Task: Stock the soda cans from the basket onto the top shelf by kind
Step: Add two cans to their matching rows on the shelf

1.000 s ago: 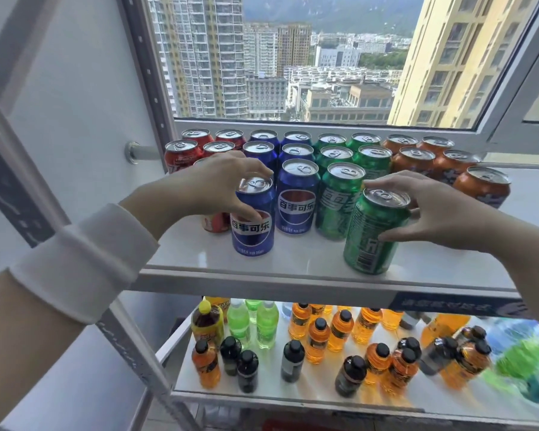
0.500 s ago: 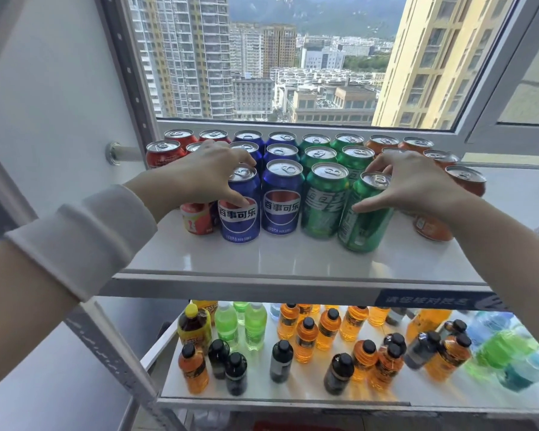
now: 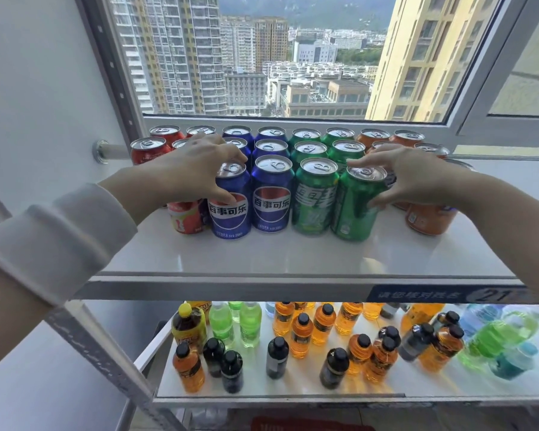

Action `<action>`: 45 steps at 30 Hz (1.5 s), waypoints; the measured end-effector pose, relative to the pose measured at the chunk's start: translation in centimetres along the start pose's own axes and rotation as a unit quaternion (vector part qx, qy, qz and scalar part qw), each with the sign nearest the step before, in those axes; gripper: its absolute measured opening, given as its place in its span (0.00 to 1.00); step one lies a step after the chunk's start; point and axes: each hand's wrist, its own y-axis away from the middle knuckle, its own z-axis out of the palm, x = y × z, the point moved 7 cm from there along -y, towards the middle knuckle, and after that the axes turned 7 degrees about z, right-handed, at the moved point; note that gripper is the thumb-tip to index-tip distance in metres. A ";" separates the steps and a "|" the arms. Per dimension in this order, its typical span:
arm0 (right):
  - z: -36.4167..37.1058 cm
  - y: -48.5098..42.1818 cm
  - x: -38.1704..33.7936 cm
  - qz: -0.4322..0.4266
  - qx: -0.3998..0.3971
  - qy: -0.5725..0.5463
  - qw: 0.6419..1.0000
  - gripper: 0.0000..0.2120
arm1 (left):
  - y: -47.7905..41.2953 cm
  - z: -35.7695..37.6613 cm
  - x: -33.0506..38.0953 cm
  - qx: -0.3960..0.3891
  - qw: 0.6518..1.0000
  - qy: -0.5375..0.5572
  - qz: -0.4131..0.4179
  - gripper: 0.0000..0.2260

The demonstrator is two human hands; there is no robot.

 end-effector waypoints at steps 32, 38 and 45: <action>-0.2 -0.7 2.3 0.032 0.057 -0.184 0.981 0.24 | -0.7 -0.4 -0.3 -0.013 1.000 0.015 -0.021 0.28; -0.2 -0.5 2.1 0.035 0.067 -0.194 0.978 0.22 | -0.7 -0.3 -0.4 -0.011 0.999 0.024 -0.022 0.28; -0.3 -0.4 1.9 0.034 0.073 -0.178 0.981 0.22 | -0.5 -0.3 -0.3 0.011 0.999 0.031 -0.008 0.28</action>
